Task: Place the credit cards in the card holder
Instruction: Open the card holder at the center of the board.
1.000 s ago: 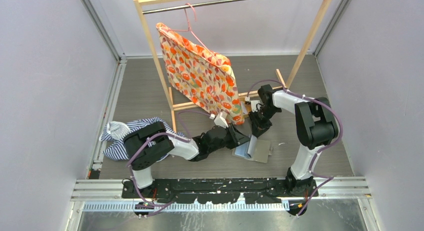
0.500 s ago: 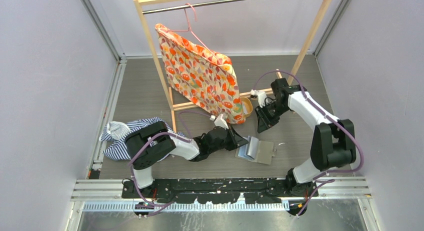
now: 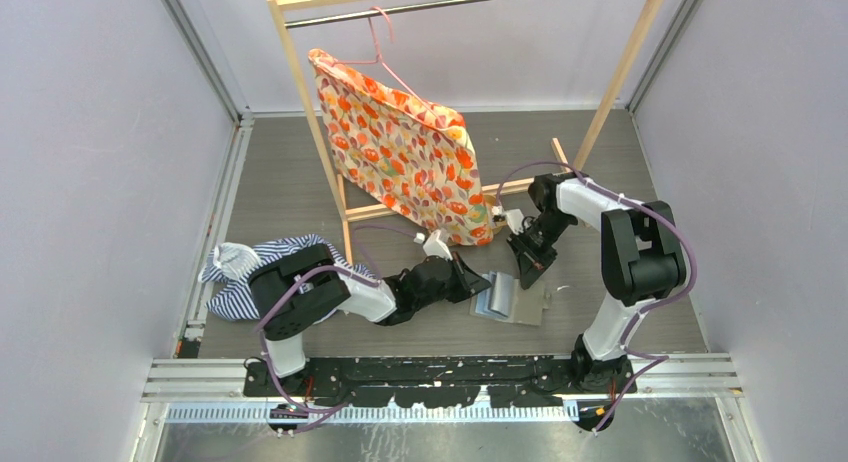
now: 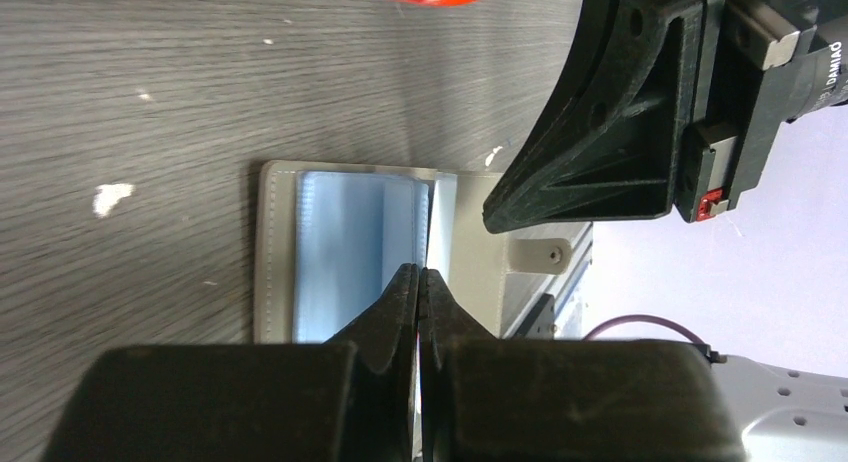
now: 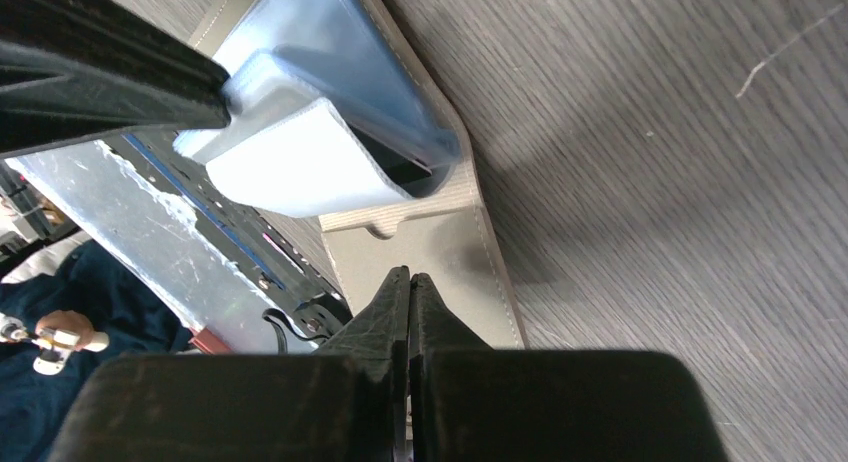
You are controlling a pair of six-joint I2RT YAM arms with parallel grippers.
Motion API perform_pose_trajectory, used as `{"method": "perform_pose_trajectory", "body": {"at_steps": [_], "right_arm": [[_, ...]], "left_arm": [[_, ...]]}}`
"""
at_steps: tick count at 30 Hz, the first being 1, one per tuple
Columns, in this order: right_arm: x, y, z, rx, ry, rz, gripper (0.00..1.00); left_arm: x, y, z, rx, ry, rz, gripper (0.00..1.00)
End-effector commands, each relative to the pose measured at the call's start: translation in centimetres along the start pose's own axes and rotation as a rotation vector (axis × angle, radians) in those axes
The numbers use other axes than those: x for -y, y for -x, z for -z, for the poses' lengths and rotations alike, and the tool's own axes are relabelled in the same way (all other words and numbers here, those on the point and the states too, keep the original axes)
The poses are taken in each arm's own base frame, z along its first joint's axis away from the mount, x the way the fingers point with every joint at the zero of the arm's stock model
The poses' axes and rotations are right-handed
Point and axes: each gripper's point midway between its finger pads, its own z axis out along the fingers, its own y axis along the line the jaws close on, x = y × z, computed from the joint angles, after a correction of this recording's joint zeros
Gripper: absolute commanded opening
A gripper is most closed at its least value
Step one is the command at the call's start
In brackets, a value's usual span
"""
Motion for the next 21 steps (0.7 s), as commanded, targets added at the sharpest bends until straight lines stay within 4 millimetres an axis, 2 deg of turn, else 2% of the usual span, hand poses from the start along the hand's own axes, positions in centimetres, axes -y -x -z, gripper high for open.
{"method": "perform_pose_trajectory", "body": {"at_steps": [1, 5, 11, 16, 21], "right_arm": [[-1.2, 2.5, 1.2, 0.097, 0.030, -0.004, 0.02], [-1.3, 3.7, 1.1, 0.154, 0.029, -0.039, 0.02], [1.4, 2.4, -1.3, 0.039, -0.032, -0.116, 0.03], [3.1, 1.2, -2.8, -0.053, -0.095, -0.138, 0.03], [3.2, 1.2, -2.9, -0.057, -0.110, -0.139, 0.02]], "left_arm": [[1.1, 2.0, 1.2, 0.114, -0.015, -0.002, 0.00], [1.6, 2.0, 1.6, 0.156, -0.008, -0.018, 0.00], [2.4, 1.9, 1.6, 0.164, -0.049, -0.024, 0.00], [3.7, 0.8, 1.1, 0.111, -0.129, -0.030, 0.14], [4.0, 0.0, 0.8, 0.073, -0.189, -0.014, 0.17]]}}
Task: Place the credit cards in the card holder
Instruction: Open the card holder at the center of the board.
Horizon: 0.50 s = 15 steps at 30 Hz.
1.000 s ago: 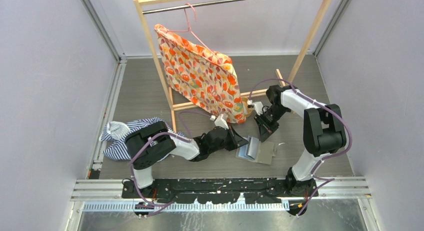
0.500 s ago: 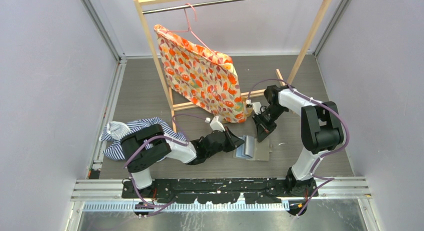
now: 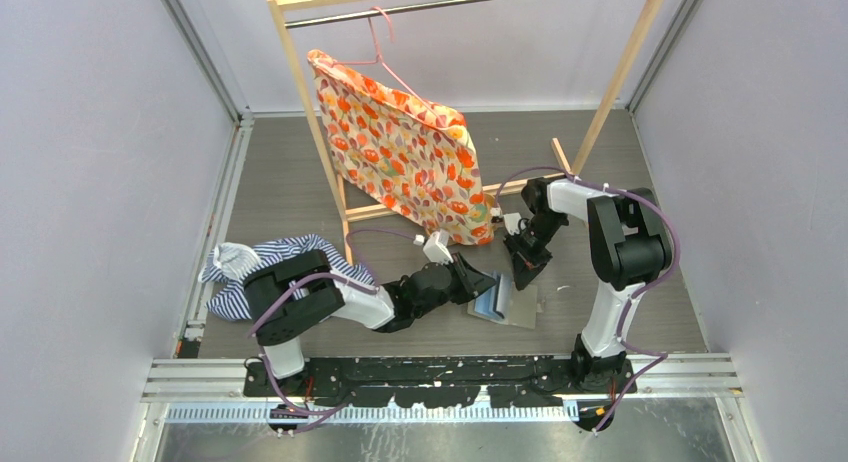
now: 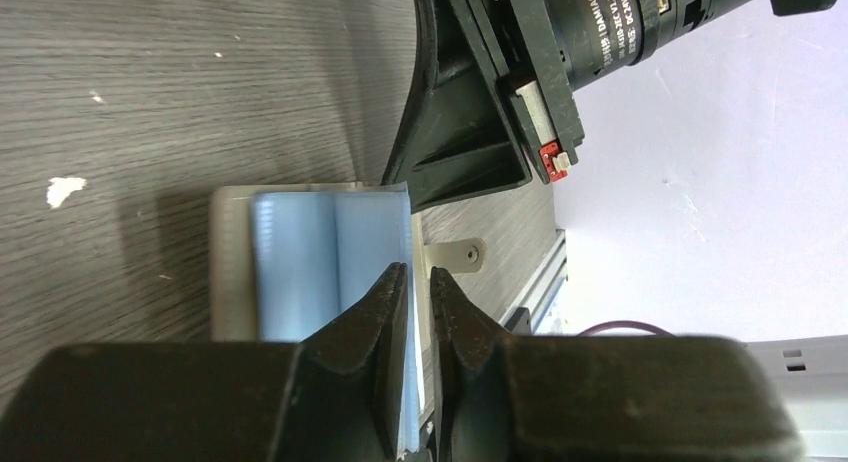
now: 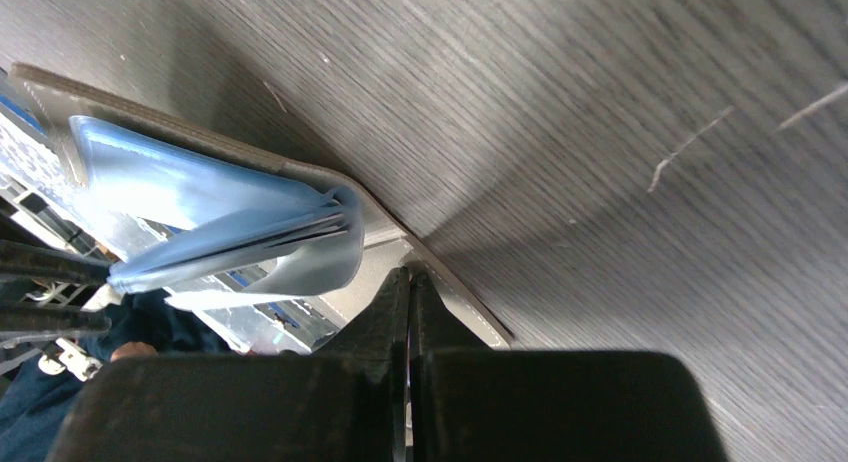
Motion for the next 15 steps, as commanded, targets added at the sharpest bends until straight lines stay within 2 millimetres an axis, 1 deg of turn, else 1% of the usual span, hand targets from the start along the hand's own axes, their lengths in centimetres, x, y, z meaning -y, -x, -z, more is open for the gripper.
{"method": "perform_pose_trajectory", "body": {"at_steps": [1, 6, 9, 13, 15], "right_arm": [[1.5, 0.4, -0.2, -0.004, -0.087, 0.018, 0.02], [1.6, 0.4, -0.2, -0.005, -0.093, 0.018, 0.02], [1.6, 0.4, -0.2, -0.005, -0.094, 0.021, 0.02], [1.6, 0.4, -0.2, -0.004, -0.096, 0.022, 0.02], [1.6, 0.4, -0.2, -0.005, -0.096, 0.021, 0.02]], "left_arm": [[1.9, -0.1, -0.2, -0.010, -0.111, 0.006, 0.17], [1.8, -0.2, -0.1, -0.028, -0.123, 0.016, 0.17], [2.1, -0.4, -0.2, -0.040, -0.140, 0.018, 0.17], [3.0, -1.3, -0.7, -0.091, -0.182, 0.021, 0.18], [2.7, -1.8, -1.0, -0.110, -0.177, 0.027, 0.18]]}}
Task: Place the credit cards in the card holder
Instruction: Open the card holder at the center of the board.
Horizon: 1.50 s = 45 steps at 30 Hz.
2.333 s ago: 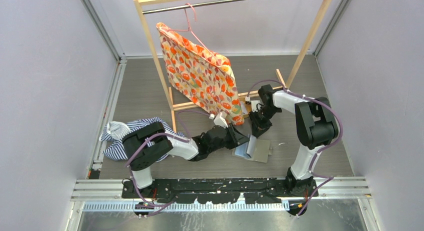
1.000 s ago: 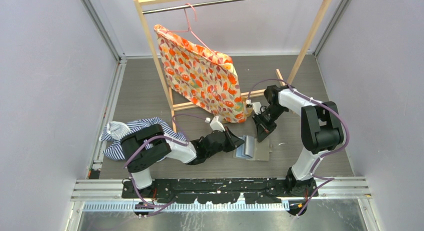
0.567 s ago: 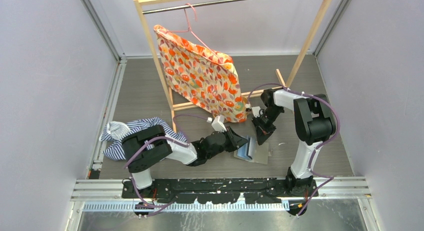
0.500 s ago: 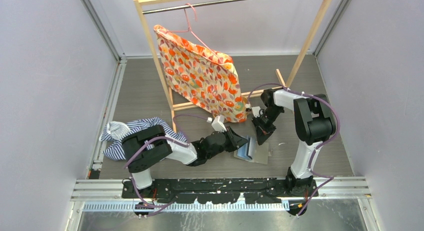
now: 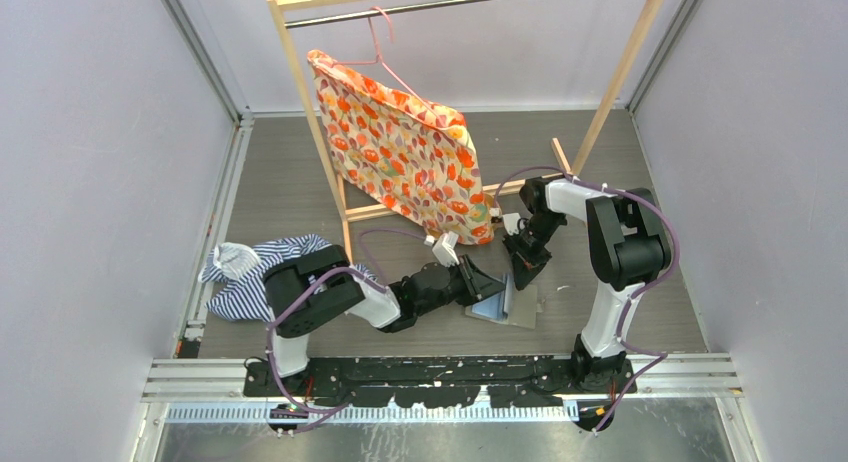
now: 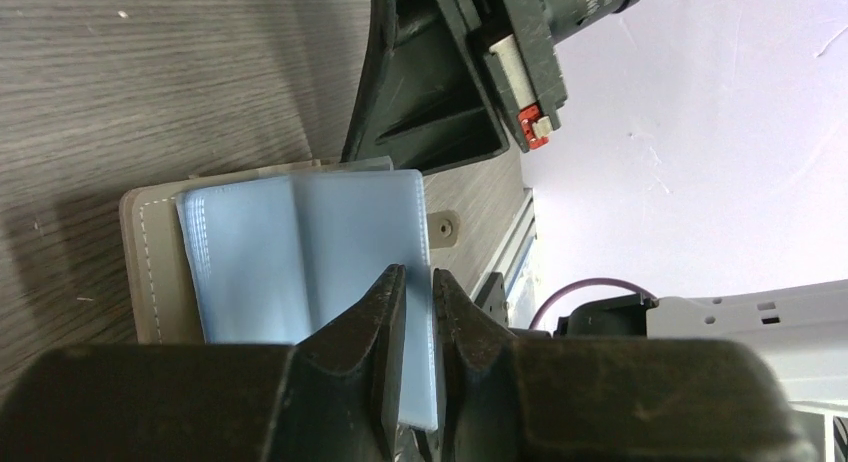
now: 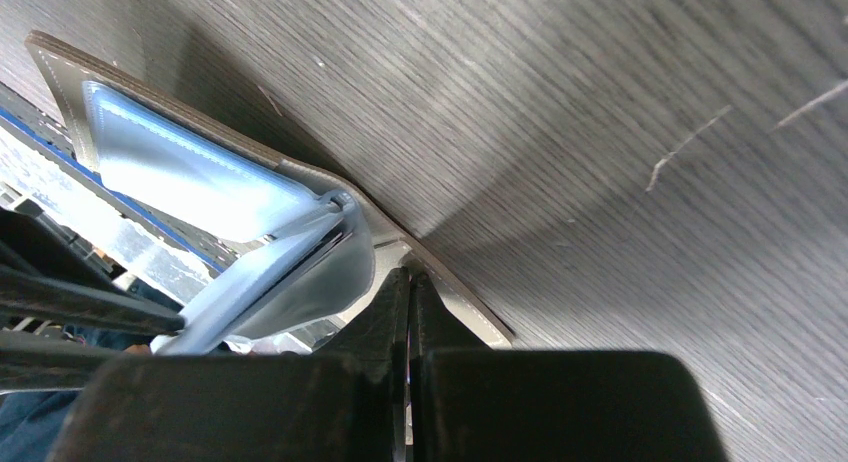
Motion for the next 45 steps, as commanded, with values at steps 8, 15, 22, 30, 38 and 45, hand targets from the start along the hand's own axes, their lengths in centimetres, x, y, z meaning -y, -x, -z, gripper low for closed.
{"method": "perform_pose_trajectory", "body": {"at_steps": [8, 15, 22, 30, 38, 45], "right_arm": [[1.3, 0.6, 0.1, 0.016, -0.076, 0.035, 0.03], [0.8, 0.9, 0.6, 0.040, -0.071, 0.047, 0.04], [0.3, 1.3, 1.2, 0.074, -0.063, 0.056, 0.07], [0.2, 1.5, 1.9, 0.105, -0.063, 0.057, 0.08], [0.2, 1.5, 2.5, 0.130, -0.060, 0.056, 0.09], [0.1, 1.7, 3.3, 0.165, -0.050, 0.054, 0.09]], "left_arm": [[0.2, -1.0, -1.2, -0.054, -0.026, 0.010, 0.16], [0.4, -1.3, -1.6, -0.071, -0.036, 0.014, 0.18], [-0.2, -1.7, -1.9, -0.085, -0.013, 0.021, 0.19], [-0.8, -1.7, -1.7, -0.088, 0.015, 0.013, 0.22], [-1.1, -1.7, -1.6, -0.091, 0.022, 0.016, 0.30], [-1.3, -1.6, -1.6, -0.089, 0.024, 0.018, 0.36]]}}
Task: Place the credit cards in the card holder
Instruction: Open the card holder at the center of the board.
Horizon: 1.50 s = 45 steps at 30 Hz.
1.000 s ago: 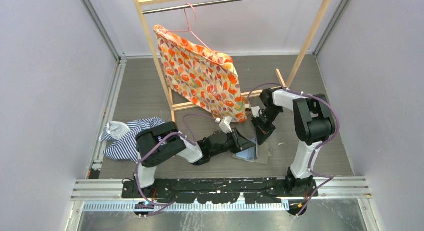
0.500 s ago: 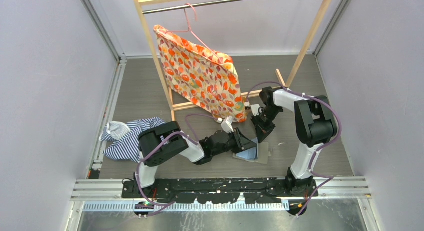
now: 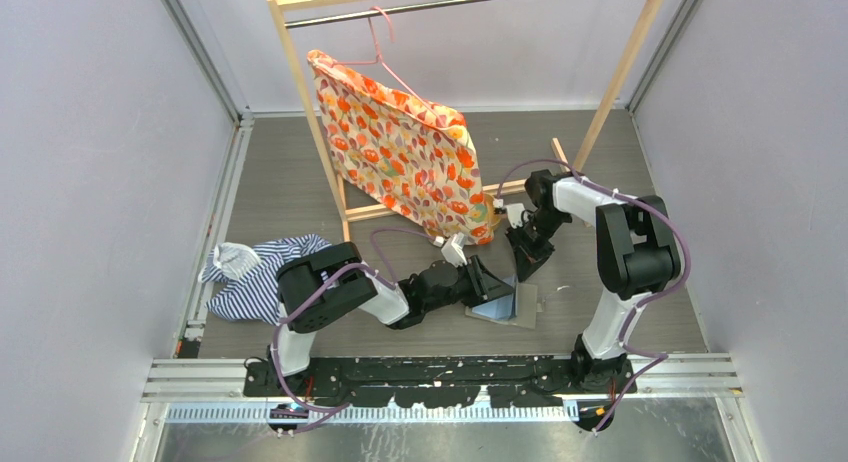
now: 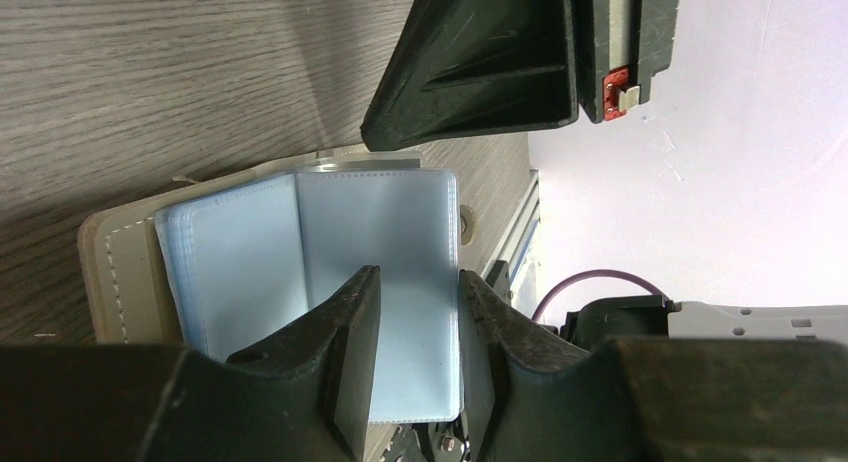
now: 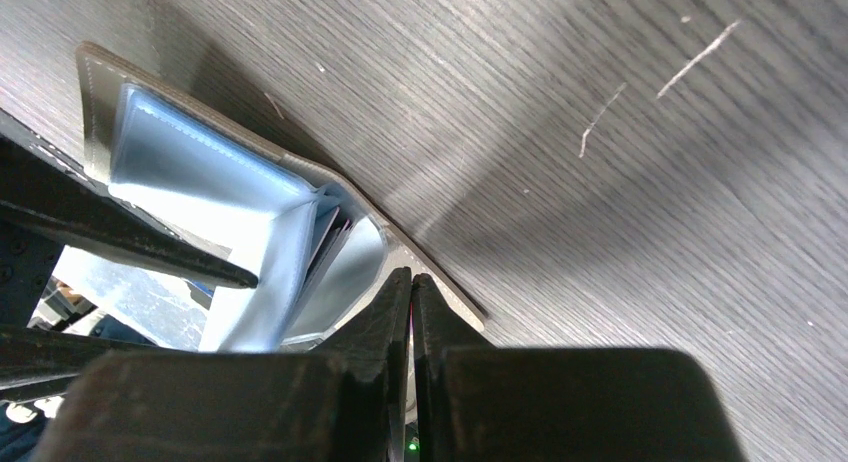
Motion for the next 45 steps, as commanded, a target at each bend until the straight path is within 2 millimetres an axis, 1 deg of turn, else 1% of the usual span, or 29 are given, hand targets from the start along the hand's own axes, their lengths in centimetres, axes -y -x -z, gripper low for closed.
{"method": "perform_pose_trajectory", "body": {"at_steps": [1, 4, 6, 8, 11, 12, 15, 18, 22, 25, 28, 31, 36, 45], "right_arm": [[-0.4, 0.7, 1.5, 0.066, 0.001, 0.026, 0.09], [-0.4, 0.9, 2.1, 0.095, 0.000, 0.025, 0.10], [-0.5, 1.2, 2.8, 0.131, 0.004, 0.023, 0.10], [-0.9, 1.4, 3.8, 0.175, 0.028, 0.030, 0.11], [-2.7, 1.8, 5.1, 0.253, 0.108, 0.065, 0.16], [-3.3, 1.9, 5.5, 0.275, 0.134, 0.077, 0.19], [-4.8, 2.2, 6.1, 0.312, 0.198, 0.085, 0.25], [-5.3, 2.3, 5.9, 0.305, 0.242, 0.075, 0.30], [-5.4, 2.0, 5.3, 0.273, 0.259, 0.084, 0.36], [-4.6, 1.4, 4.7, 0.235, 0.202, 0.110, 0.39], [-4.0, 1.2, 4.5, 0.228, 0.175, 0.121, 0.41], [-4.1, 1.1, 4.2, 0.212, 0.176, 0.122, 0.42], [-3.6, 0.9, 3.2, 0.166, 0.140, 0.119, 0.43], [-3.0, 0.5, 2.6, 0.131, 0.107, 0.119, 0.43]], "left_arm": [[-0.5, 0.0, -0.1, -0.008, 0.014, -0.010, 0.36], [-0.7, 0.0, -0.1, -0.008, 0.018, -0.007, 0.36], [-0.8, 0.0, -0.1, -0.008, 0.021, -0.004, 0.36], [-0.7, -0.4, 0.0, -0.033, 0.014, -0.001, 0.36], [-0.7, -0.5, -0.1, -0.038, 0.013, 0.001, 0.36], [-0.7, -0.5, -0.1, -0.039, 0.013, 0.002, 0.36], [-0.6, -0.5, -0.2, -0.041, 0.010, 0.004, 0.36], [-0.7, -0.5, -0.2, -0.040, 0.012, 0.005, 0.37], [-0.6, -0.4, -0.2, -0.037, 0.008, 0.005, 0.37], [-0.7, -0.3, -0.3, -0.037, 0.011, 0.006, 0.37], [-0.7, -0.4, -0.3, -0.040, 0.011, 0.007, 0.37], [-0.6, -0.3, -0.3, -0.040, 0.008, 0.006, 0.37], [-0.7, -0.3, -0.2, -0.040, 0.010, 0.007, 0.37], [-0.7, -0.3, -0.1, -0.039, 0.008, 0.012, 0.37]]}}
